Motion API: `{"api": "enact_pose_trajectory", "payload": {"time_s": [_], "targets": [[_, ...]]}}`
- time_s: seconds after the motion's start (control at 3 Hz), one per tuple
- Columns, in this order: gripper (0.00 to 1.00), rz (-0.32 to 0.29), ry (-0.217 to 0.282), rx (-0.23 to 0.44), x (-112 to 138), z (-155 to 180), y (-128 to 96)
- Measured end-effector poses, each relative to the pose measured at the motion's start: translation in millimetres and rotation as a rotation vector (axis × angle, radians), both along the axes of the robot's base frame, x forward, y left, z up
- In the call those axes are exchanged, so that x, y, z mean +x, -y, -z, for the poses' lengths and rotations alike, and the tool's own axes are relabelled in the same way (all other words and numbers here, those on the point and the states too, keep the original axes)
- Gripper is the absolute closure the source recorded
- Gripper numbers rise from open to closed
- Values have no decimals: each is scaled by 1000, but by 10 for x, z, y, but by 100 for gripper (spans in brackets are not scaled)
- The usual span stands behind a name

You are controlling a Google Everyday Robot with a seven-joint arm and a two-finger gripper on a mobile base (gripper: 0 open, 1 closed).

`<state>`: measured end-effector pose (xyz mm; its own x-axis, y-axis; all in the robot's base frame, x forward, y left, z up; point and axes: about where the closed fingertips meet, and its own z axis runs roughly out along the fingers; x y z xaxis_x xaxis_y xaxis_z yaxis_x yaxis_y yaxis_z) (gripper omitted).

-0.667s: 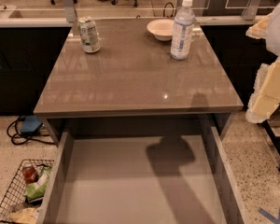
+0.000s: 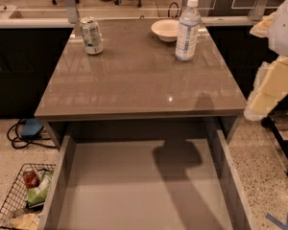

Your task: Place 7up can into top drawer

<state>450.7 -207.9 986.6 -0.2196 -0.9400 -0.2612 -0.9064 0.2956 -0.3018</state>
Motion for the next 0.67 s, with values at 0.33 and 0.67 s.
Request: {"api": "enact_pose_trajectory", "payload": {"time_s": [0.33, 0.67], "targets": [[0, 46, 99, 145, 447, 24, -204], [0, 125, 79, 385, 803, 389, -514]]}}
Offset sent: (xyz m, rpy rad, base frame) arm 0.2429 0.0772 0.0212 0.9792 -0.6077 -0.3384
